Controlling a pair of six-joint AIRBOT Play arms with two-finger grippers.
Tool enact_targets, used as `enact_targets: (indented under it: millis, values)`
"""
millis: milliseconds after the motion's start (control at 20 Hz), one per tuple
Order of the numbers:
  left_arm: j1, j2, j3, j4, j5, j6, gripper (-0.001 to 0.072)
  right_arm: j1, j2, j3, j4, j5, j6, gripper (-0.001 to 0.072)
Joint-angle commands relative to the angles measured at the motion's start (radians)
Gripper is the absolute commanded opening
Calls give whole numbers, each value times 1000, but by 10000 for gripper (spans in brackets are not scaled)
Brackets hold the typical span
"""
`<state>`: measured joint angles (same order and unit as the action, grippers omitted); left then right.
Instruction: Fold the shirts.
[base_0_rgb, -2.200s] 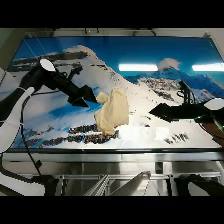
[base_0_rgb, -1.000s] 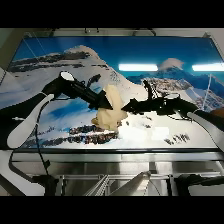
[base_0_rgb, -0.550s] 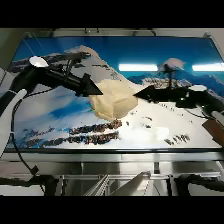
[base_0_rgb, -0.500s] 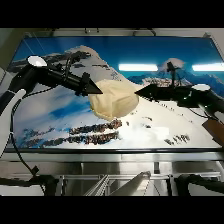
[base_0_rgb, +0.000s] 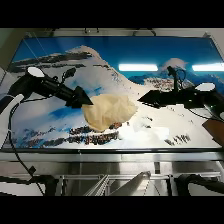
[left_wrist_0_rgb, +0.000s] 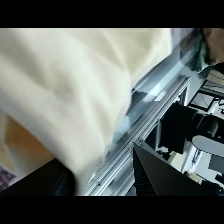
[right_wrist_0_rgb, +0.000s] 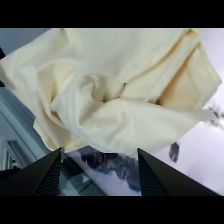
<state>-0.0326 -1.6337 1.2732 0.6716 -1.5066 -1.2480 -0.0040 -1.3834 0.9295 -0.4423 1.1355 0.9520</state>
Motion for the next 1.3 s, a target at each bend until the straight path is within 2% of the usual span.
enact_targets:
  millis: [0,150,300,400,450,500,700,950,1100,1200,1250]
  values:
    - [85,-5,-109,91,22,3,351,44,-76,0,-39,-37,26,529]
    - [124,-5,-206,84,99,3,351,123,-161,0,50,-39,-60,527]
    - [92,-5,-254,84,174,39,349,188,-229,2,121,-76,-86,503]
    - [43,-5,-252,83,238,40,348,199,-253,5,157,-79,-111,221]
    - [17,-5,-243,73,262,52,296,198,-253,6,175,-73,-126,97]
    - [-3,-5,-222,53,268,74,14,194,-248,13,187,-47,-150,14]
    - [-10,48,-3,-22,182,71,26,126,-136,111,192,81,-135,11]
    - [20,188,457,-165,150,37,27,-23,102,386,192,76,-40,8]
    - [41,194,828,-194,148,-73,29,-131,190,668,193,52,27,8]
    - [58,206,924,-196,147,-132,29,-171,208,825,191,51,69,8]
    - [66,229,892,-197,144,-142,29,-174,210,870,184,55,95,8]
